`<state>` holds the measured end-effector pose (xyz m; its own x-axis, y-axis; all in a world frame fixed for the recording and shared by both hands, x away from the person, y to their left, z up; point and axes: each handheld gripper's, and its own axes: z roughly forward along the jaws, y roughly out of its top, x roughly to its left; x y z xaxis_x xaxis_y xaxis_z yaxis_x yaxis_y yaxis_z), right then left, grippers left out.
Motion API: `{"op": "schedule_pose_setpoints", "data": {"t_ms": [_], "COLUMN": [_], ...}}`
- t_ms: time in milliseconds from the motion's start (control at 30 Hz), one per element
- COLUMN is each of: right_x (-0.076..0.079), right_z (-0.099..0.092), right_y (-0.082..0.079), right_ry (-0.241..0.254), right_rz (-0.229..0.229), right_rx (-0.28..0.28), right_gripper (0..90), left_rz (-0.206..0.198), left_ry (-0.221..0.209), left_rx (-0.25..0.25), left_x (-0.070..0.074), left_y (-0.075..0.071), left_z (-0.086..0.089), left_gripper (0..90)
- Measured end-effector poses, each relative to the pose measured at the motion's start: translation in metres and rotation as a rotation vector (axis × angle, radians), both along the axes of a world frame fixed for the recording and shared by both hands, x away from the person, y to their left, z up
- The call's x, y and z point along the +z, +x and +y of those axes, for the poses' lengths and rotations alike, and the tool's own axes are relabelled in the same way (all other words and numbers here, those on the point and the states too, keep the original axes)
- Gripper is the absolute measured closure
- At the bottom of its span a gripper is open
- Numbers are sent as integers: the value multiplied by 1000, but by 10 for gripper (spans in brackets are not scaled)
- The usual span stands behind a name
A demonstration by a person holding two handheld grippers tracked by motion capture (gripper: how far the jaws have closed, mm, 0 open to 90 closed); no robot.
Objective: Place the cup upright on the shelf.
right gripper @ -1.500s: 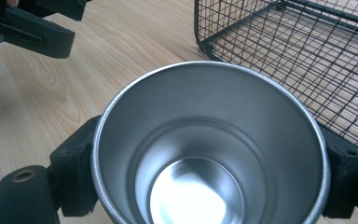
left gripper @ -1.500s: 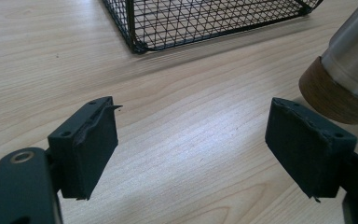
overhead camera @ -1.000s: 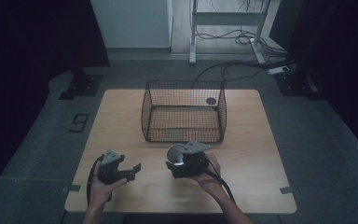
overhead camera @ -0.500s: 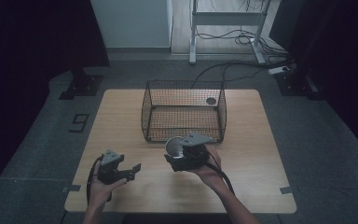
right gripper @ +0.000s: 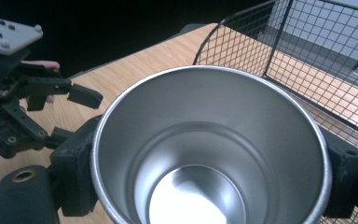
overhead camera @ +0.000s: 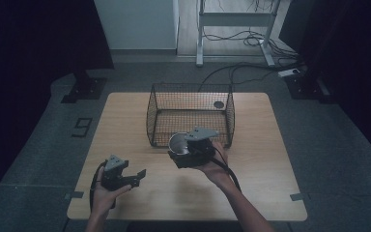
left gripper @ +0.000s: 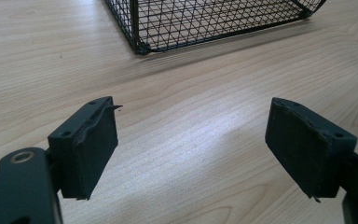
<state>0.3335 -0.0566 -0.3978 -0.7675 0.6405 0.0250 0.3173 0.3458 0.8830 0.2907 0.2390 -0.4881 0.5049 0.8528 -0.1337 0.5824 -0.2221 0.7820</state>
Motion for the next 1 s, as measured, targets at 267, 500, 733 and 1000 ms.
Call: {"op": "schedule_pose_setpoints", "data": {"t_ms": [267,500,733,1000], "right_x": [9,16,24,31], "right_z": [5,6,6,5], "right_y": [7,14,21,30], "right_ry": [4,20,27,27], "right_rz": [-3,14,16,12], "right_rx": [4,5,-2,-19], "right_gripper": [143,143,143,143], "left_rz": [-5,-6,-3,-7], "left_ry": [-4,-5,-6,-9], "left_rx": [4,5,5,8], "left_x": [0,1,1,2], "left_y": [0,0,0,-1], "left_z": [1,2,3,4], "left_gripper": [170,170,170,171]}}
